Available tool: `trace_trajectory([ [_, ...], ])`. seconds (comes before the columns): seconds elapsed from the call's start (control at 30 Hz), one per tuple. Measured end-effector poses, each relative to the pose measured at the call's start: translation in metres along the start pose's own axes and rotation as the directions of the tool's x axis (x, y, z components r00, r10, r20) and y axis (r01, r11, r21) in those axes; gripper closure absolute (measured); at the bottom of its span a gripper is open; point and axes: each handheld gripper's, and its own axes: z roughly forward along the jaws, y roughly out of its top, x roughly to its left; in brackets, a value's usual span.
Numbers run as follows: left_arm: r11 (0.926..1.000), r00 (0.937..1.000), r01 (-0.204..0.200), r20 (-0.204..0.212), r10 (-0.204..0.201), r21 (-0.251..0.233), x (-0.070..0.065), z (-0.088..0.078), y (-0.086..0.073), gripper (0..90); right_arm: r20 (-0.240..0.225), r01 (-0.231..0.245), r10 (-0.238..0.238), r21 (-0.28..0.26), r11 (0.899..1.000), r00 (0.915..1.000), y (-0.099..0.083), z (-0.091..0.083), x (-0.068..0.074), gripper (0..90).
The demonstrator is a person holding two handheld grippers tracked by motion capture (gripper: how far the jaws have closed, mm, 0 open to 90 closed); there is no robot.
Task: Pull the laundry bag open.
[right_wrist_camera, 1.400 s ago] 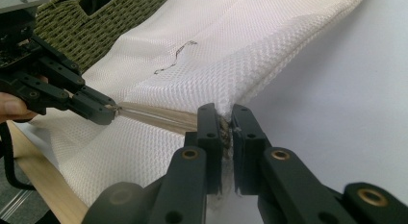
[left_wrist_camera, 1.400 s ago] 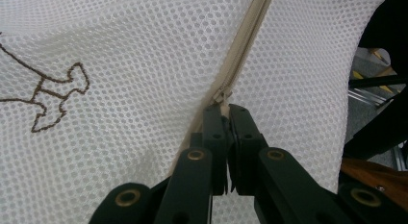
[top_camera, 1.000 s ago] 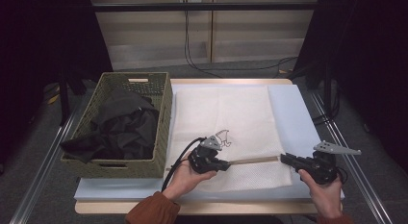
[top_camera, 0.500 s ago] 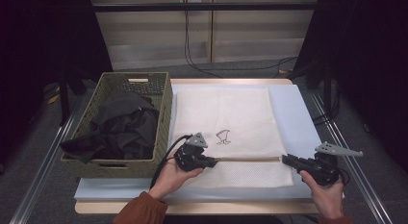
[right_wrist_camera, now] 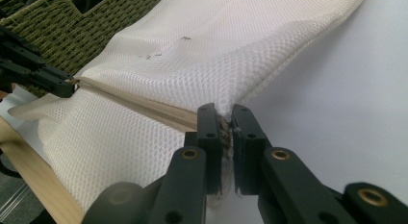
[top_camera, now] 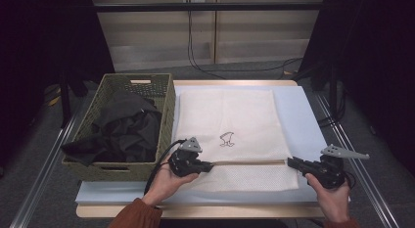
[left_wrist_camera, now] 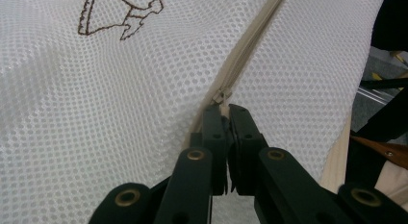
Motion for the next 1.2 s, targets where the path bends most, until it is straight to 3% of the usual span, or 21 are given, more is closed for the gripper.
trace_trajectory([
  [0.2, 0.9998, 0.9999, -0.007, 0.010, 0.007, -0.018, -0.001, -0.003, -0.007, 87.0, -0.001, -0.001, 0.001, 0.009, 1.000, 1.0000, -0.001, 0.001, 0.001, 84.2],
  [0.53, 0.9987, 0.9993, -0.035, -0.011, 0.035, -0.035, -0.004, -0.011, -0.007, 87.0, 0.003, -0.009, 0.009, 0.005, 1.000, 1.0000, -0.003, 0.000, -0.001, 84.2],
  [0.63, 0.9987, 0.9997, -0.023, -0.002, 0.023, -0.045, -0.003, -0.010, -0.009, 87.0, 0.000, -0.012, 0.012, 0.004, 1.000, 0.9999, -0.003, 0.000, -0.001, 84.2],
  [0.9, 0.9997, 0.9994, -0.021, -0.029, 0.021, -0.013, -0.004, -0.010, -0.011, 87.0, 0.020, -0.016, 0.016, -0.011, 1.000, 0.9997, -0.003, -0.004, -0.001, 84.2],
  [0.97, 0.9997, 0.9996, -0.004, -0.029, 0.003, -0.024, -0.005, -0.010, -0.010, 87.0, 0.022, -0.016, 0.017, -0.008, 1.000, 0.9996, -0.003, -0.004, -0.002, 84.2],
  [1.13, 0.9998, 0.9989, -0.018, -0.044, 0.018, 0.004, -0.005, -0.010, -0.013, 87.0, 0.033, -0.010, 0.010, -0.005, 1.000, 0.9994, -0.004, -0.004, -0.001, 84.3],
  [1.2, 0.9998, 0.9996, 0.008, -0.027, -0.009, -0.017, -0.004, -0.013, -0.015, 87.0, 0.027, -0.020, 0.020, -0.004, 1.000, 0.9994, -0.005, -0.005, -0.002, 84.2],
])
